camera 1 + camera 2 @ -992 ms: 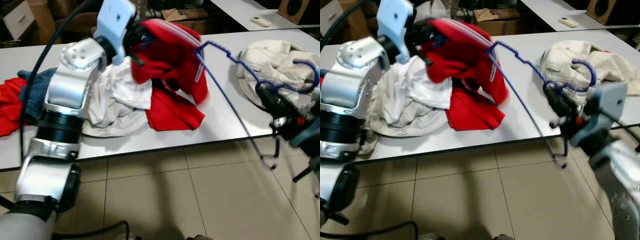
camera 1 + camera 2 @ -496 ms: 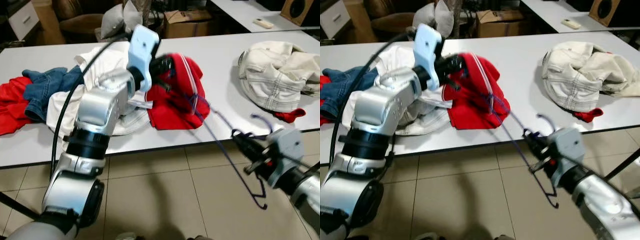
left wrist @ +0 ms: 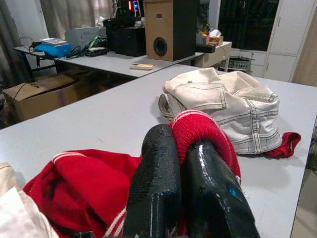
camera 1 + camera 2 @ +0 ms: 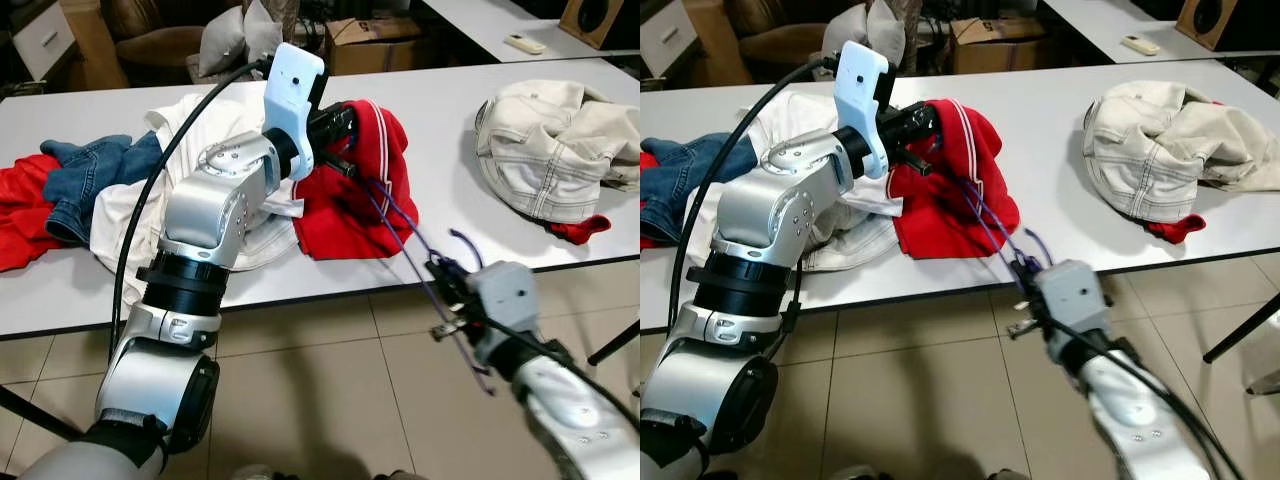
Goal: Hang hanger
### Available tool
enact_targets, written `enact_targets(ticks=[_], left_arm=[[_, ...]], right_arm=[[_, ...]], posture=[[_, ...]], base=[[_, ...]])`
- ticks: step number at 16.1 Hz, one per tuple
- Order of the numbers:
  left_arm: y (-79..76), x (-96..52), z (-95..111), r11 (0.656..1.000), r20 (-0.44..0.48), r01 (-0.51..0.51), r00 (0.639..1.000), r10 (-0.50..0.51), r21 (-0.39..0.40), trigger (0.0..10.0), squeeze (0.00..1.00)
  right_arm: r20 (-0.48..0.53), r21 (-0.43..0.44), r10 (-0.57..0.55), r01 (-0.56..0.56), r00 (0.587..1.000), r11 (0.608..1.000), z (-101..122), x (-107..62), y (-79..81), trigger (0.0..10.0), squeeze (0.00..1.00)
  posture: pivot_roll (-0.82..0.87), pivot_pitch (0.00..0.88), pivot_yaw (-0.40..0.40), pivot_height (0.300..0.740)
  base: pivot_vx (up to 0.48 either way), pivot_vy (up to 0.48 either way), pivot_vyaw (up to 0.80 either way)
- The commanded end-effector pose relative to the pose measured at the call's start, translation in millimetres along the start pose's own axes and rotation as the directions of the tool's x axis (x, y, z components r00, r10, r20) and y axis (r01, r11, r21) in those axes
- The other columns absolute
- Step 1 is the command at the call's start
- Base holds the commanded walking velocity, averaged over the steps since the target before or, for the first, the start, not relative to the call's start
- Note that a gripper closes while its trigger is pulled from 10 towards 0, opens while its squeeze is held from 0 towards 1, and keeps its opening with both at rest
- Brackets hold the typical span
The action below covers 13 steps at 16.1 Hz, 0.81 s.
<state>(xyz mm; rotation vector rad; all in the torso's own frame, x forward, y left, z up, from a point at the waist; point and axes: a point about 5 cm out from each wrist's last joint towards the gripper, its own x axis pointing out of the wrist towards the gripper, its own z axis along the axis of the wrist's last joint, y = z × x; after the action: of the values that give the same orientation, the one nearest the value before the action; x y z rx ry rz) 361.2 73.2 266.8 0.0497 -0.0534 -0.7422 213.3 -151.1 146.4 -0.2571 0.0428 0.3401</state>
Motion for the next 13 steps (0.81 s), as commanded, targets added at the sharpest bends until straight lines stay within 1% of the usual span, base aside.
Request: enact_targets(ticks=[1, 2, 3, 4, 5, 6, 8, 9, 11, 13], left_arm=[[-1.8, -0.1, 3.1, 0.999, 0.009, -0.003, 1.000, 0.002, 0.032, 0.0, 0.00], [-0.2, -0.1, 2.2, 0.998, 0.010, -0.016, 1.000, 0.016, 0.066, 0.0, 0.00], [1.6, -0.3, 1.0, 0.995, 0.005, -0.029, 1.000, 0.029, 0.099, 0.0, 0.00], [1.6, -0.4, 0.3, 0.993, 0.000, -0.027, 1.000, 0.028, 0.116, 0.0, 0.00], [-0.2, -0.9, -1.2, 0.990, -0.008, -0.006, 1.000, 0.007, 0.140, 0.0, 0.00], [-3.2, -1.3, -1.6, 0.991, -0.006, 0.019, 1.000, -0.018, 0.133, 0.0, 0.00], [-9.5, -0.7, -4.4, 0.988, -0.017, 0.058, 0.998, -0.056, 0.146, 0.0, 0.00], [-10.8, -0.5, -7.1, 0.986, -0.030, 0.066, 0.998, -0.062, 0.153, 0.0, 0.00], [-10.3, -0.4, -14.5, 0.985, -0.058, 0.052, 0.997, -0.043, 0.162, 0.0, 0.00], [-7.3, -0.8, -21.5, 0.984, -0.084, 0.022, 0.996, -0.007, 0.177, 0.0, 0.00]], right_arm=[[0.040, -0.006, 0.008, -0.008, 0.999, 1.000, 4.7, 2.7, 6.1, 10.0, 0.00], [0.046, 0.010, 0.062, -0.062, 0.997, 0.998, 5.2, 2.7, 16.5, 10.0, 0.00], [0.025, 0.016, 0.106, -0.107, 0.994, 0.994, 1.6, 0.7, 24.3, 10.0, 0.00], [0.008, 0.016, 0.120, -0.120, 0.993, 0.993, -1.1, -0.5, 26.4, 10.0, 0.00], [-0.009, 0.011, 0.127, -0.127, 0.992, 0.992, -4.1, -1.9, 26.3, 10.0, 0.00], [-0.004, 0.008, 0.116, -0.116, 0.993, 0.993, -3.6, -1.3, 23.1, 10.0, 0.00], [0.031, -0.001, 0.122, -0.122, 0.992, 0.993, 3.4, 4.8, 16.0, 10.0, 0.00], [0.045, 0.016, 0.113, -0.114, 0.993, 0.993, 5.4, 7.8, 14.7, 10.0, 0.00], [0.073, 0.028, 0.136, -0.138, 0.988, 0.990, 11.2, 10.6, 18.3, 10.0, 0.00], [0.099, 0.063, 0.157, -0.163, 0.983, 0.985, 17.1, 9.7, 23.7, 10.0, 0.00]], posture=[[-0.08, 0.000, 0.063, 0.740], [-0.08, 0.000, 0.064, 0.740], [-0.08, 0.000, 0.064, 0.740], [-0.08, 0.000, 0.064, 0.740], [-0.08, 0.000, 0.065, 0.740], [-0.08, 0.000, 0.065, 0.740], [-0.08, 0.001, 0.062, 0.740], [-0.08, 0.003, 0.061, 0.740], [-0.08, 0.004, 0.056, 0.740], [-0.08, 0.002, 0.053, 0.740]], base=[[0.000, 0.000, 0.00], [0.000, 0.000, 0.00], [0.000, 0.000, 0.00], [0.000, 0.000, 0.00], [0.000, 0.000, 0.00], [0.000, 0.000, 0.00], [0.000, 0.000, 0.00], [0.000, 0.000, 0.00], [0.000, 0.000, 0.00], [0.000, 0.000, 0.00]])
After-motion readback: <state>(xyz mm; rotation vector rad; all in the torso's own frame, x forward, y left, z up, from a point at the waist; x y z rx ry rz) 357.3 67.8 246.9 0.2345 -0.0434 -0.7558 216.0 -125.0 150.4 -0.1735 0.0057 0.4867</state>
